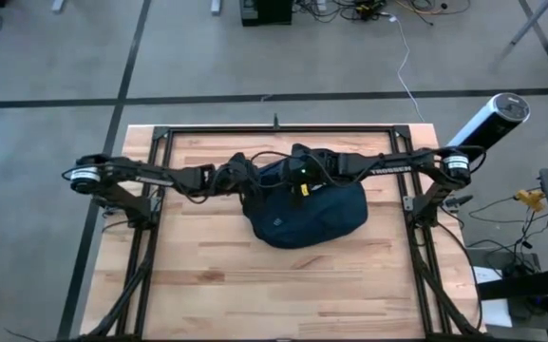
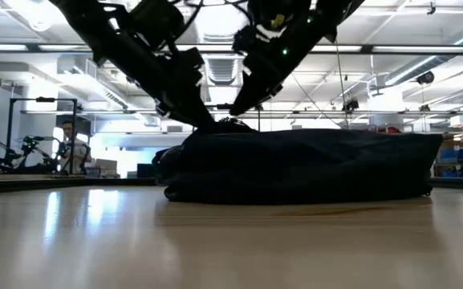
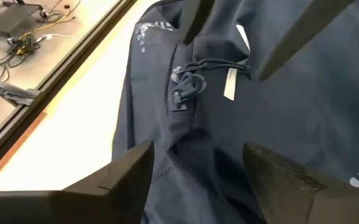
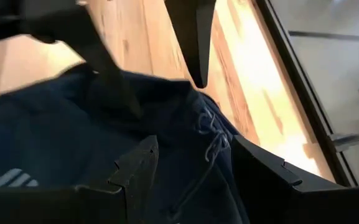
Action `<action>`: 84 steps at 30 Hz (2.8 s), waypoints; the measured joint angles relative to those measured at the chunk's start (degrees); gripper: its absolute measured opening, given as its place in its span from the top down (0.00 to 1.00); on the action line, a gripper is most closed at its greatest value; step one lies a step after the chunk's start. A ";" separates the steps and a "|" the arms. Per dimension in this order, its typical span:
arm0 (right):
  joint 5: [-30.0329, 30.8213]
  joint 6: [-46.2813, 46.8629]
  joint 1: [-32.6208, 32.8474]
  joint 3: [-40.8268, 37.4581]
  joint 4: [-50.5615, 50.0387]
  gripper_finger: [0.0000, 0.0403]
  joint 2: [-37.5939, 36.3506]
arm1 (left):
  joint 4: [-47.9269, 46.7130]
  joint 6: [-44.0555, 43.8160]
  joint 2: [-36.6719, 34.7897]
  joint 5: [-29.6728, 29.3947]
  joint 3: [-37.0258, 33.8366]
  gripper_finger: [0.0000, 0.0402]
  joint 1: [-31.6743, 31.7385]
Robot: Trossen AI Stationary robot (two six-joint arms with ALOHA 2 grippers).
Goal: Unpack backpack
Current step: Open the black backpack
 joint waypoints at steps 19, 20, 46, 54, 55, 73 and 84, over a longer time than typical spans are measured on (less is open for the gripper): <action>-5.84 -0.97 -3.40 0.00 2.05 0.96 3.92 | -3.19 1.91 8.39 -1.78 7.53 0.97 0.36; -6.04 -0.93 -3.43 0.00 2.09 0.97 4.00 | -3.42 2.41 7.88 -2.02 7.53 0.97 0.37; -9.01 3.79 -3.28 0.00 -2.81 0.99 -4.28 | -7.76 4.19 1.02 -4.38 7.40 1.00 0.64; -9.33 3.96 -2.92 0.00 -0.36 0.99 -2.47 | -8.33 4.16 1.15 -4.11 7.20 1.00 0.62; -9.34 3.66 -2.87 0.00 -0.16 0.98 -2.47 | -8.34 4.18 1.15 -4.09 7.20 1.00 0.62; -12.06 -1.08 -2.73 0.00 4.30 0.64 -2.01 | -8.22 5.65 1.15 -3.51 7.20 1.00 0.53; -10.39 1.24 -3.04 0.00 1.81 0.97 -1.79 | -8.17 5.67 1.15 -3.31 7.23 1.00 0.53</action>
